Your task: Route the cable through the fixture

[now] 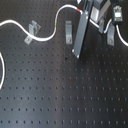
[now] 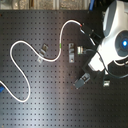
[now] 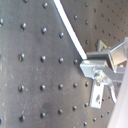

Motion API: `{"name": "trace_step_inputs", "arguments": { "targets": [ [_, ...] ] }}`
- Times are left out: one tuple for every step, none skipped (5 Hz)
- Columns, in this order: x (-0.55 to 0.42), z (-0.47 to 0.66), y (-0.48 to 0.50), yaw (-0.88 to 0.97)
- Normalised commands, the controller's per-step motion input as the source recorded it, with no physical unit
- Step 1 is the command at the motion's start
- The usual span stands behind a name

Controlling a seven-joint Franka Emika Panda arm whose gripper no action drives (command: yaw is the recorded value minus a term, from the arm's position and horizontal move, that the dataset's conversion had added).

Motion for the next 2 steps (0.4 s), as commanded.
{"name": "trace_step_inputs", "arguments": {
  "targets": [
    [-0.101, 0.00, -0.111, 0.12],
    [-0.266, -0.09, -0.281, 0.34]
  ]
}}
